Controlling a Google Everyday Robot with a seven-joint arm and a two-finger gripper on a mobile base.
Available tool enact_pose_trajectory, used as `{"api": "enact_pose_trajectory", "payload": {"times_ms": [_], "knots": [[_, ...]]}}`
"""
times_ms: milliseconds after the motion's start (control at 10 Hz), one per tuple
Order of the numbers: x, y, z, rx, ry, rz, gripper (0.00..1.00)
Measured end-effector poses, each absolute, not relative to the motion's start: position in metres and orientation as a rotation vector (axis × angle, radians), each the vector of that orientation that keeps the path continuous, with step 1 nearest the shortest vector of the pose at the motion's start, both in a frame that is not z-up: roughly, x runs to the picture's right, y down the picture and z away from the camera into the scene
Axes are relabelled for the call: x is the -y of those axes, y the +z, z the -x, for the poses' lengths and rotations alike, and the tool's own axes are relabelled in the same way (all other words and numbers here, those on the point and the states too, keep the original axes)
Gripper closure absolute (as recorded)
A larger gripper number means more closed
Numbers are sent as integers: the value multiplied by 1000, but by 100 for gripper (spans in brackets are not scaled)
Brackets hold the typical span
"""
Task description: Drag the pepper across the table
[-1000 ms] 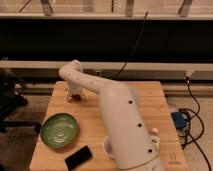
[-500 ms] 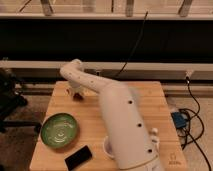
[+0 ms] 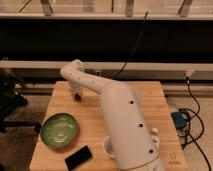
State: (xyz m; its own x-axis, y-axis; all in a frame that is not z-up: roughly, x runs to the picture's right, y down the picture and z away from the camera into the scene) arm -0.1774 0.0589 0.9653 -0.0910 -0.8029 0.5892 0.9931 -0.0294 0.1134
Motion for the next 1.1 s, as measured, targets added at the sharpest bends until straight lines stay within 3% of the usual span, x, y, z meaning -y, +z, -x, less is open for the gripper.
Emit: {"api": "enact_pose_trajectory", "payload": {"times_ms": [1100], "knots": [[-74,941,129,592,-1583,512,100]]}}
